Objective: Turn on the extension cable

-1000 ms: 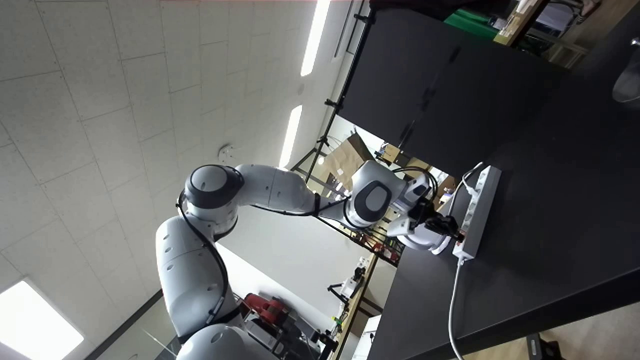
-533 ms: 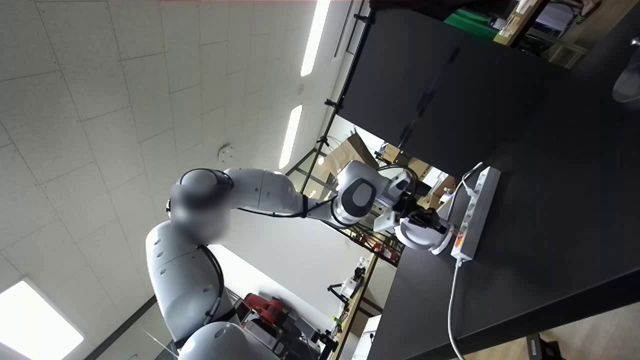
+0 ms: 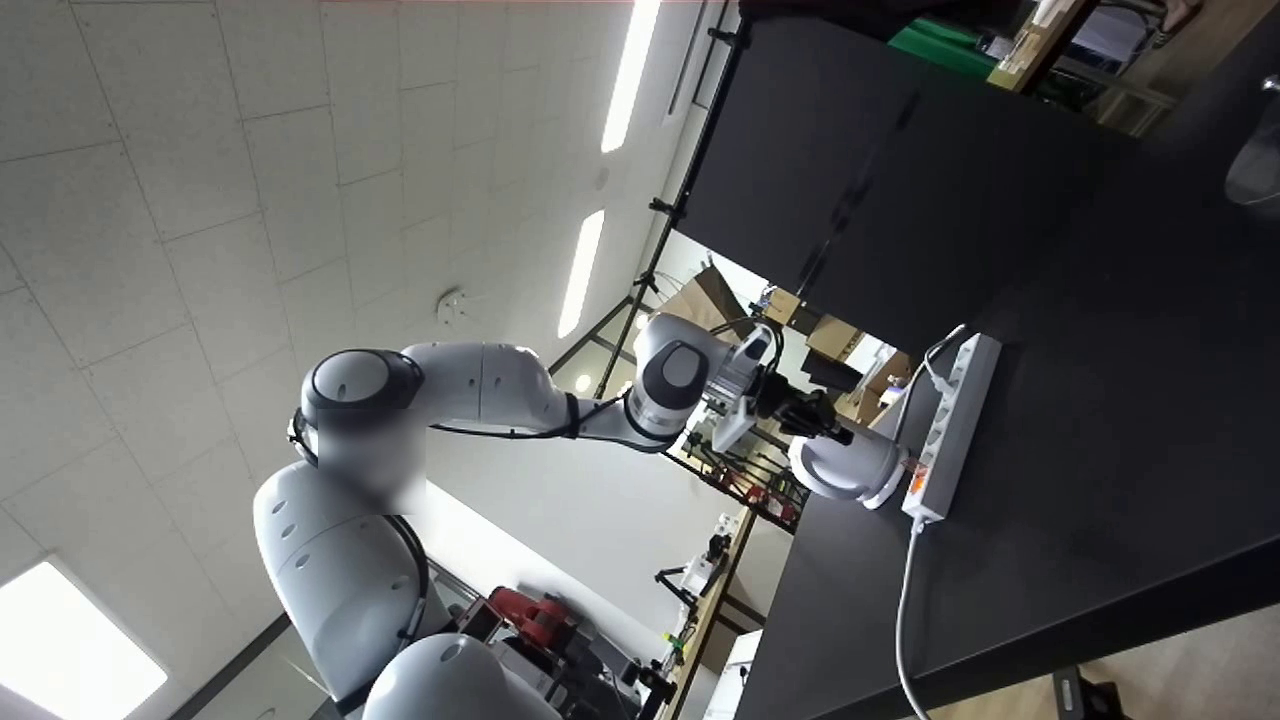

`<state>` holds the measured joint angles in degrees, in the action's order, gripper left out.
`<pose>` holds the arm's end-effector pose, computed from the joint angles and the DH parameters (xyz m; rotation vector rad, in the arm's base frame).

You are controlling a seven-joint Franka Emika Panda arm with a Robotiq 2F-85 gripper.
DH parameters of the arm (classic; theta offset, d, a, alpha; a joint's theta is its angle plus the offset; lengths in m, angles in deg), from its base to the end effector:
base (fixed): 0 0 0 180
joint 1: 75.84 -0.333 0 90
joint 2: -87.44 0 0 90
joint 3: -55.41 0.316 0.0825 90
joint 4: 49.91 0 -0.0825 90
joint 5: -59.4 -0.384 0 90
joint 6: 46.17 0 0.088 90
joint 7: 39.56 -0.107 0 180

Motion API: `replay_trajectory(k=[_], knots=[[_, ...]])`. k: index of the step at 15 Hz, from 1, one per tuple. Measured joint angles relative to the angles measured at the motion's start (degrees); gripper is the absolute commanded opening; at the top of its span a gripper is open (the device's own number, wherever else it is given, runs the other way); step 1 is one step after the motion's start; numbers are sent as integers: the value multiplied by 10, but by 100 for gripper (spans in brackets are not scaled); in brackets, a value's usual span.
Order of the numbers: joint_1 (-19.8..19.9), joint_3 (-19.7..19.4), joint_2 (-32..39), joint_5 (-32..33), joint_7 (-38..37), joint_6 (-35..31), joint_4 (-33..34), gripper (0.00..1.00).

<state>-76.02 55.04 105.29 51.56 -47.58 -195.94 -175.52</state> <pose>0.5694 -0.0049 0.2523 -3.0315 0.3922 -0.1603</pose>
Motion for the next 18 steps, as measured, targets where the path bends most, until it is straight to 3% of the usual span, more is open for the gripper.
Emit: replay_trajectory(k=[1, 2, 12, 14, 18], knots=[[-4, -4, -2, 12, -4, 5, 0, 26], [-7, -7, -2, 23, -8, 10, 0, 26], [-42, -49, -2, 161, -81, 46, 1, 93], [-45, -52, -2, 175, -89, 47, 1, 100], [-49, -54, -3, 190, -95, 49, 1, 100]])
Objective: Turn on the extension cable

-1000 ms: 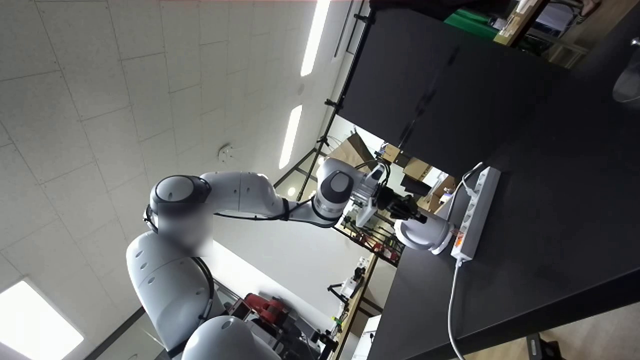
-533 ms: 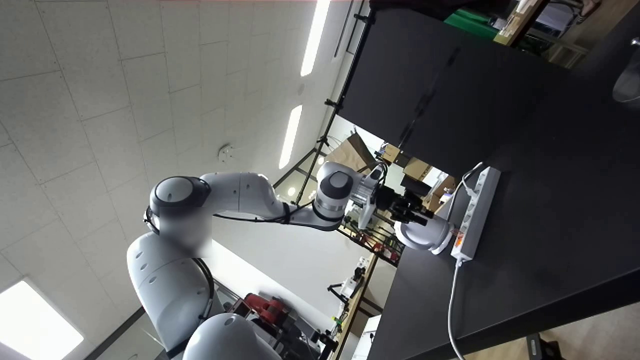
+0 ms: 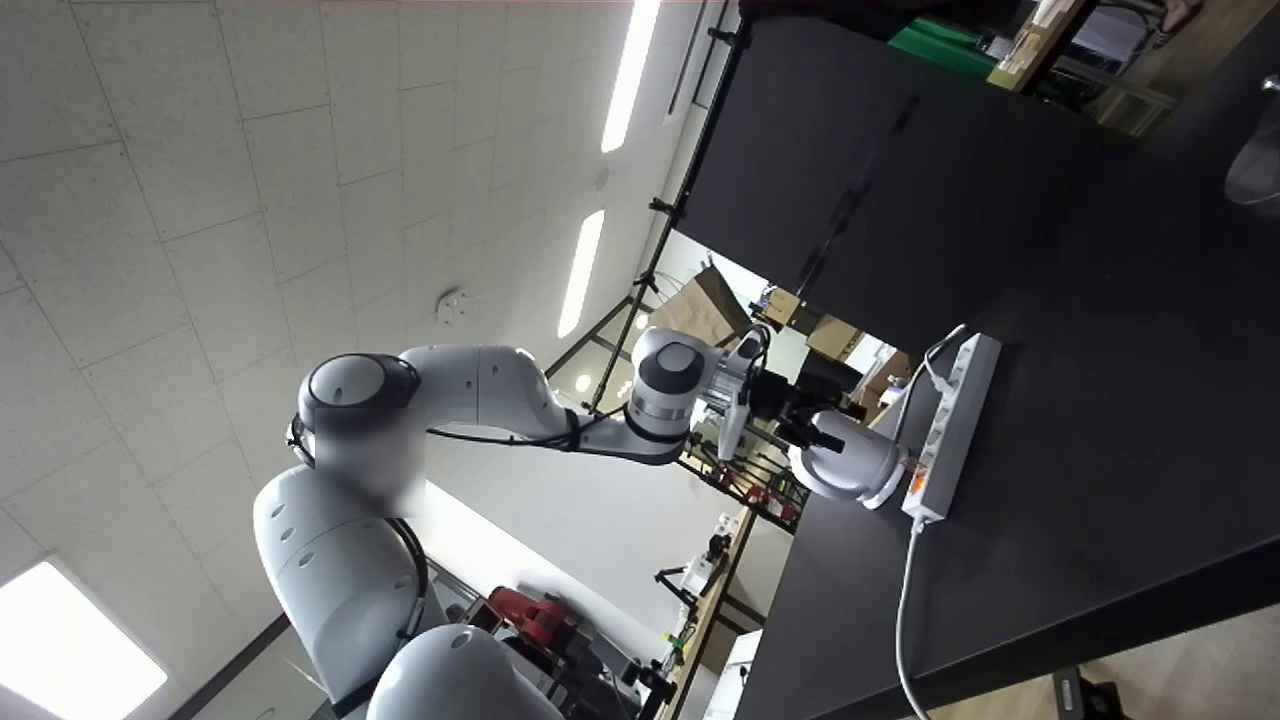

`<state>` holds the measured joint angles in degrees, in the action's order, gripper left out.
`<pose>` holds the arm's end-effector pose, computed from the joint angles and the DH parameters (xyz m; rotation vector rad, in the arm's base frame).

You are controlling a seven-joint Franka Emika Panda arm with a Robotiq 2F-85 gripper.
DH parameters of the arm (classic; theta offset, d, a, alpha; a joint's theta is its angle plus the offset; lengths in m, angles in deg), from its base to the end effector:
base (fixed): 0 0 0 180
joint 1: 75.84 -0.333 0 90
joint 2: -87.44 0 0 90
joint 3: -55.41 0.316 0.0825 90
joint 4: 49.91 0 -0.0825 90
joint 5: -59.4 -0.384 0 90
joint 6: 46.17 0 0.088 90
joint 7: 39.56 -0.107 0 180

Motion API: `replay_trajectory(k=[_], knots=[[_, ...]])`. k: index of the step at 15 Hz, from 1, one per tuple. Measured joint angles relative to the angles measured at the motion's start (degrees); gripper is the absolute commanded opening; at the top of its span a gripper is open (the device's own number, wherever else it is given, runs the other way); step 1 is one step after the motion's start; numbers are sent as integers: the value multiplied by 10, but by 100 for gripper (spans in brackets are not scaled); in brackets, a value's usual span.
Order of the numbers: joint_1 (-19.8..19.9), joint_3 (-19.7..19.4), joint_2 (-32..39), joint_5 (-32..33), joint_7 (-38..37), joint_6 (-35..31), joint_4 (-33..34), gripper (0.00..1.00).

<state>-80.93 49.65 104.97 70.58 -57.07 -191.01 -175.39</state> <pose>0.5621 -0.0045 0.2489 2.9928 -0.2312 0.0783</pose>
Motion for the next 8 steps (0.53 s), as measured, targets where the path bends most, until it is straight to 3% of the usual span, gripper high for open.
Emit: replay_trajectory(k=[8], knots=[[-2, -1, 0, 5, -7, 3, 1, 100]])
